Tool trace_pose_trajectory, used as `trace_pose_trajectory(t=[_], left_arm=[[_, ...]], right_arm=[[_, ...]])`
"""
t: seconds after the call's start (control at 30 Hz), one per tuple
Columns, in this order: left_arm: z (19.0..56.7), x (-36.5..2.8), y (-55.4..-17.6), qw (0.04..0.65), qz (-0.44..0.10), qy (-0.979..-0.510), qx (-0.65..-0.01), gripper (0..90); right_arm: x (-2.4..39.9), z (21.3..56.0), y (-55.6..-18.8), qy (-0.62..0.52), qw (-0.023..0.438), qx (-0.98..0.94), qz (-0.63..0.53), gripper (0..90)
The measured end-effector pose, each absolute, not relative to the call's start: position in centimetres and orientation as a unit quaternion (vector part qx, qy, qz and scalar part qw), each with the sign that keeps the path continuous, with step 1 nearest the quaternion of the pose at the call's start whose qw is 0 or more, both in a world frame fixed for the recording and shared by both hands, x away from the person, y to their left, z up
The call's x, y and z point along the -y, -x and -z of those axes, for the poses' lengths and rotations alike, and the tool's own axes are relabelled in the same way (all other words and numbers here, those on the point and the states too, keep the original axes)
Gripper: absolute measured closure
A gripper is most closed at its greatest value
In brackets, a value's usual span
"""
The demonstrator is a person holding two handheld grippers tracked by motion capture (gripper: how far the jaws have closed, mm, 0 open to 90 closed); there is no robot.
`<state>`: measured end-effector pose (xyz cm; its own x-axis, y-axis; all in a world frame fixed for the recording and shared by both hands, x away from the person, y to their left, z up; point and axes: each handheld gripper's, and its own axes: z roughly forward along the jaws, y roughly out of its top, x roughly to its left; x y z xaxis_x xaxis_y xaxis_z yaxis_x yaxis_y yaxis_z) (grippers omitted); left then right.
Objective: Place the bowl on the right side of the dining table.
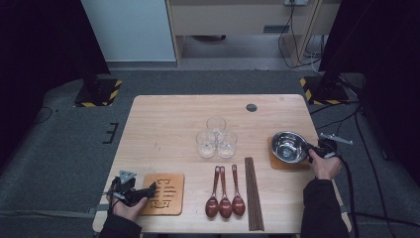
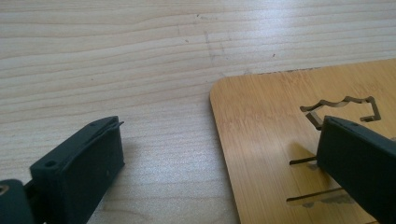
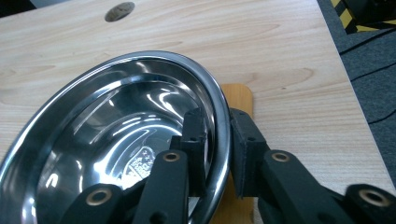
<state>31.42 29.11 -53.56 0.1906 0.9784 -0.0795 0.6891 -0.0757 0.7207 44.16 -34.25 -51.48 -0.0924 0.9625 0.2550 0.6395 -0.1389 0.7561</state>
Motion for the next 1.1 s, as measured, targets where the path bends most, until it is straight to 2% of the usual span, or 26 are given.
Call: trace_pose_trajectory(t=[0.2,0.37,0.43,0.53,0.8,1.1], left_arm=[[53.6,-29.1,-31.4,0.326,-0.222,-0.699,-0.596,0.0],[53.6,-29.1,-31.4,0.326,-0.222,-0.699,-0.596,0.0],[53.6,-29.1,-31.4,0.326,-0.222,-0.699,-0.596,0.0],[53.6,-29.1,-31.4,0.326,-0.222,-0.699,-0.596,0.0],[53.5,-29.1,-31.3,0.329,-0.222,-0.699,-0.595,0.9],[53.0,-29.2,-31.0,0.337,-0.227,-0.700,-0.587,11.1]], right_arm=[[34.3,51.3,-44.1,-0.639,0.210,-0.621,-0.402,69.8],[34.2,51.0,-44.0,-0.633,0.226,-0.620,-0.404,56.1],[34.2,50.7,-43.8,-0.629,0.231,-0.623,-0.404,54.6],[34.2,50.3,-43.6,-0.624,0.237,-0.618,-0.415,47.2],[33.4,49.1,-43.2,-0.604,0.242,-0.622,-0.435,39.4],[31.9,47.9,-42.7,-0.574,0.244,-0.639,-0.450,36.7]])
